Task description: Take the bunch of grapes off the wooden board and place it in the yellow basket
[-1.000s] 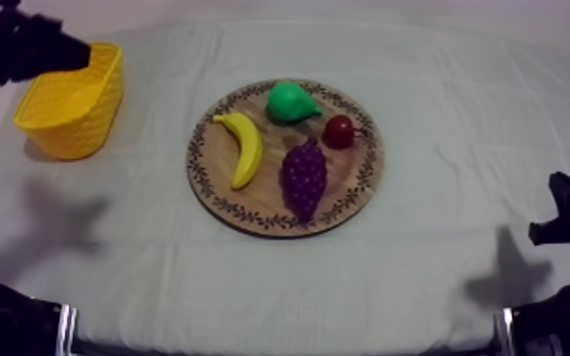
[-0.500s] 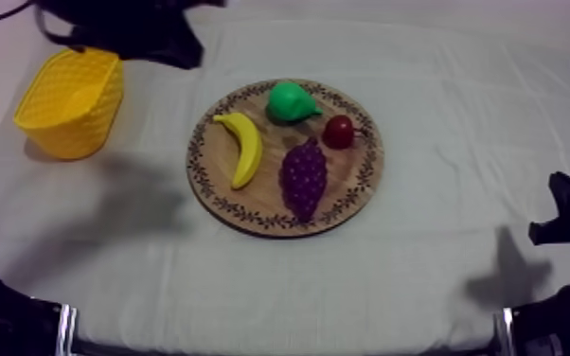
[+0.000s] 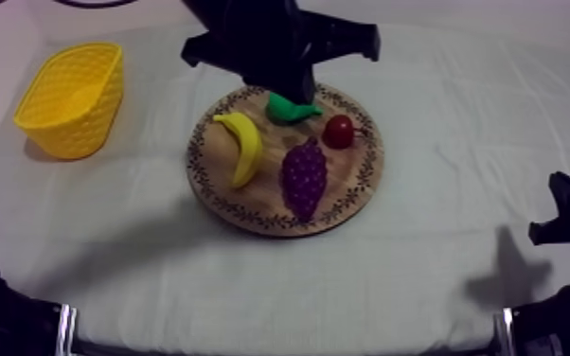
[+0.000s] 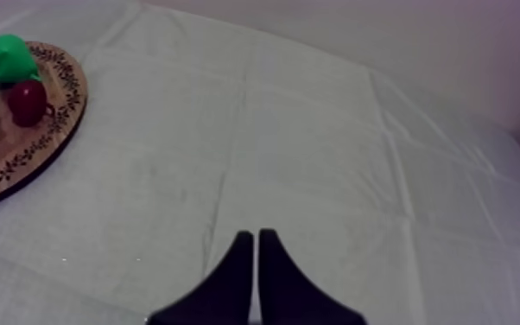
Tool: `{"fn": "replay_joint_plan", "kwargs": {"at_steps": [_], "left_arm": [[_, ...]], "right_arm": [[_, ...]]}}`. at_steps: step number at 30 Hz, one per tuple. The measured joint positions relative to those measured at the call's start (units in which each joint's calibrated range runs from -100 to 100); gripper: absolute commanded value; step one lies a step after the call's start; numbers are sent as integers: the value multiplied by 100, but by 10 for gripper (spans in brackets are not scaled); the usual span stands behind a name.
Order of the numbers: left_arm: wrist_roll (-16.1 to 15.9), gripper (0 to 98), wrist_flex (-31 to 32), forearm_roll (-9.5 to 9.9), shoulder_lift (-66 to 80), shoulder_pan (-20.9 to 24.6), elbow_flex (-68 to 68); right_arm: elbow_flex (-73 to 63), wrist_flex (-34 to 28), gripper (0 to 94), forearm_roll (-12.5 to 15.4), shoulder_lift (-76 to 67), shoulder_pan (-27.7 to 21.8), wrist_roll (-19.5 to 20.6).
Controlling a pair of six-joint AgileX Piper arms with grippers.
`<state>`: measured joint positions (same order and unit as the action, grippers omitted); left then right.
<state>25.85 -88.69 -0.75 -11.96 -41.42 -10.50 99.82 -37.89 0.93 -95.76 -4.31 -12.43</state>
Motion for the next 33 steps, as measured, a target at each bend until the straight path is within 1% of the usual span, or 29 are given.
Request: {"fn": "replay_joint_plan", "kwargs": {"at_steps": [6, 10, 17, 24, 28, 31, 33], "left_arm": [[26, 5, -143, 12, -367, 12, -348], [25, 49, -161, 25, -499, 43, -417], [48, 269, -255, 32, -634, 109, -511], [33, 600, -326, 32, -735, 130, -624], [14, 754, -342, 38, -805, 123, -671], [-12, 844, -364, 38, -857, 130, -679], [-36, 886, -386, 24, -903, 145, -693]], "right_arm": [[0, 0, 3, 0, 0, 0, 4], [0, 0, 3, 0, 0, 0, -2], [0, 0, 3, 0, 0, 0, -2], [0, 0, 3, 0, 0, 0, -2], [0, 0, 3, 0, 0, 0, -2], [0, 0, 3, 0, 0, 0, -2], [0, 0, 3, 0, 0, 0, -2]]}}
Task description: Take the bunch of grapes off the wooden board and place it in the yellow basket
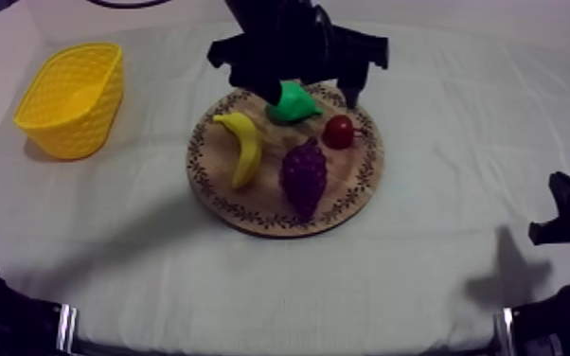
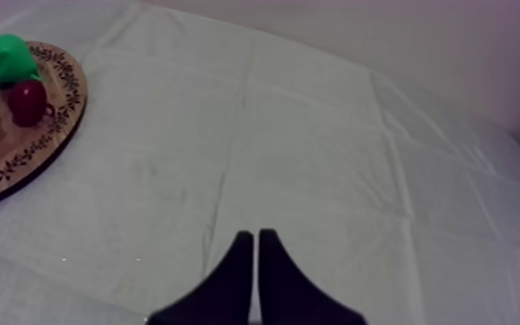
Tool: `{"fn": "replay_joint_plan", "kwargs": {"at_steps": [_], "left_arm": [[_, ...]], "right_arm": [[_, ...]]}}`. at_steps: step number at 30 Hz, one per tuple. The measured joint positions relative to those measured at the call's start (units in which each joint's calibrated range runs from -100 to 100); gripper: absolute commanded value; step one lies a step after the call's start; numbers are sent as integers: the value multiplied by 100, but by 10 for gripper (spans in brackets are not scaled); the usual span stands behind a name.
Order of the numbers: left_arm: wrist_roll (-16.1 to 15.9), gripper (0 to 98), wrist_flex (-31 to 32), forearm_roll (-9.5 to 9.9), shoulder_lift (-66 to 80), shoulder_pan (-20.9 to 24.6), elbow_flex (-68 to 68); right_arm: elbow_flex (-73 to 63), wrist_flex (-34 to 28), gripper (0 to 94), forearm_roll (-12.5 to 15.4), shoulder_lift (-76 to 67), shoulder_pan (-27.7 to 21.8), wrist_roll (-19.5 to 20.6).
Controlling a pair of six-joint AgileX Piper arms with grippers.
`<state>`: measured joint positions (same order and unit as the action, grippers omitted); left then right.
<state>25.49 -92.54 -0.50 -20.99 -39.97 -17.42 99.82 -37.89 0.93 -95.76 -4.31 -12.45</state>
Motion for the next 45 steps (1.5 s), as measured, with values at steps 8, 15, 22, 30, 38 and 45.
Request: {"fn": "replay_joint_plan", "kwargs": {"at_steps": [8, 15, 22, 30, 38, 45], "left_arm": [[-67, 941, -74, -34, -251, 55, -17], [3, 944, -92, -87, -650, 117, -17], [79, 941, -98, -113, -1259, 139, -152], [78, 940, -185, -169, -1881, 220, -346], [22, 934, -274, -202, -2336, 305, -530], [-43, 929, -382, -302, -2652, 261, -833]], "right_arm": [[0, 0, 3, 0, 0, 0, 0], [0, 0, 3, 0, 0, 0, 3], [0, 0, 3, 0, 0, 0, 3], [0, 0, 3, 0, 0, 0, 3], [0, 0, 3, 0, 0, 0, 3], [0, 0, 3, 0, 0, 0, 3]]}}
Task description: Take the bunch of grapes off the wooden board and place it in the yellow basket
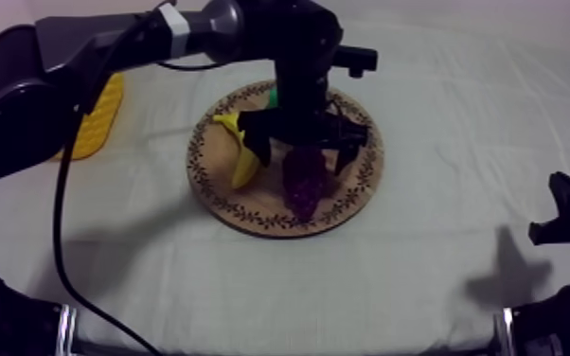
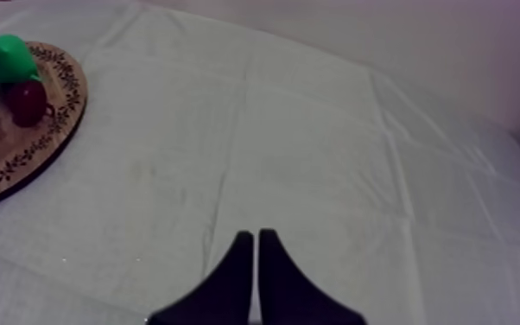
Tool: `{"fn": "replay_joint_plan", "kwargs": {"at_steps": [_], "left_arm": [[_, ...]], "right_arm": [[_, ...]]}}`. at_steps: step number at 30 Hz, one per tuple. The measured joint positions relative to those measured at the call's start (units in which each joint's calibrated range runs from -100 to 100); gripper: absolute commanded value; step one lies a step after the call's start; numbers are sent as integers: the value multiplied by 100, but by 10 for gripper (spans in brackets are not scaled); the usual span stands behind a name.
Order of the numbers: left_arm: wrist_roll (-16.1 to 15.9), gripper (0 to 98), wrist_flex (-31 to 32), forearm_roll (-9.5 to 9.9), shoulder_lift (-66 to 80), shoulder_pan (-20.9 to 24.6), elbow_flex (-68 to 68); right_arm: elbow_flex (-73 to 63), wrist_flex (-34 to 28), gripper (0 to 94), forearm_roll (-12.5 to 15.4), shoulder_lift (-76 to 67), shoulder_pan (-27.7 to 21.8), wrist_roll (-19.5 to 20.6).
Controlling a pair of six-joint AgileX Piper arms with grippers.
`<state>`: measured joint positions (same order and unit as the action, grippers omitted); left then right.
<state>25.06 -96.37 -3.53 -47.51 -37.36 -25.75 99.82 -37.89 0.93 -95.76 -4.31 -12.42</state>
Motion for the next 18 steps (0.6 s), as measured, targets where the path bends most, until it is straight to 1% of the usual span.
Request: {"fn": "replay_joint_plan", "kwargs": {"at_steps": [12, 15, 18], "left_arm": [[-68, 905, -16, -130, -337, -35, -188], [-71, 875, -26, -136, -384, -32, -196], [-92, 810, -59, -158, -440, -14, -209]], "right_arm": [[0, 0, 3, 0, 0, 0, 0], [0, 0, 3, 0, 0, 0, 0], [0, 0, 3, 0, 0, 0, 0]]}}
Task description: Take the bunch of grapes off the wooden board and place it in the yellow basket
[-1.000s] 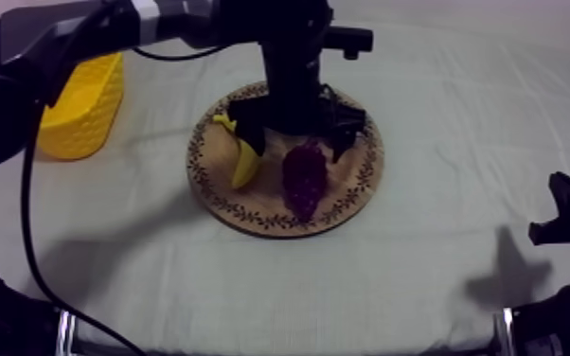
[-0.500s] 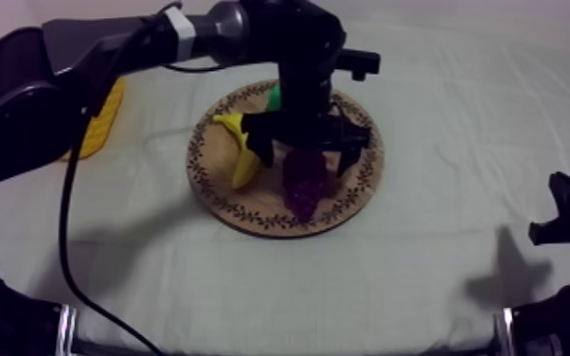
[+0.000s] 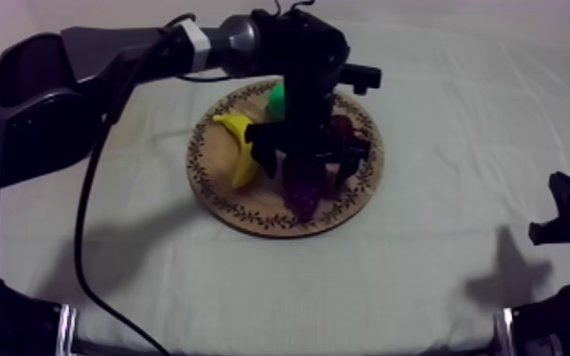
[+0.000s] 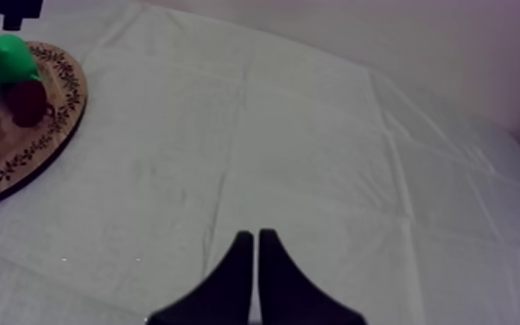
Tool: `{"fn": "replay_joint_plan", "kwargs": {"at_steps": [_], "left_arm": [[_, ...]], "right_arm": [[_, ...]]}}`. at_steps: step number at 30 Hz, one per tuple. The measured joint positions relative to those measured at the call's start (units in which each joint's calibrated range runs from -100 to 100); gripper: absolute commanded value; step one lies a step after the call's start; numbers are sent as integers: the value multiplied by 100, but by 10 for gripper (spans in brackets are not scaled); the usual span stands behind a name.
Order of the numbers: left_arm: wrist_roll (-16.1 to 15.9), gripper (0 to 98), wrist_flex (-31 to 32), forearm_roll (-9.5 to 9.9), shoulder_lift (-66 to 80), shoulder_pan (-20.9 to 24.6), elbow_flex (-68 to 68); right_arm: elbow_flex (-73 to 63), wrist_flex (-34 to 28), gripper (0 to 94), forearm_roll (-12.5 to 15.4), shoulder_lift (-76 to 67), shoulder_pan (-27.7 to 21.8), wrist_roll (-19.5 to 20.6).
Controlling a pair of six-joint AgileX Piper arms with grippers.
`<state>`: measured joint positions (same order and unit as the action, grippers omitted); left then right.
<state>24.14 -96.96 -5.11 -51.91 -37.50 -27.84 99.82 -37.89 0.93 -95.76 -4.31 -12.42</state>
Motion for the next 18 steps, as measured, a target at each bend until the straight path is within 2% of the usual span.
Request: {"fn": "replay_joint_plan", "kwargs": {"at_steps": [8, 18], "left_arm": [[-17, 605, -74, -4, -72, 23, -67], [-48, 554, -61, 31, 69, 20, 21]], "right_arm": [[0, 0, 3, 0, 0, 0, 0], [0, 0, 3, 0, 0, 0, 0]]}}
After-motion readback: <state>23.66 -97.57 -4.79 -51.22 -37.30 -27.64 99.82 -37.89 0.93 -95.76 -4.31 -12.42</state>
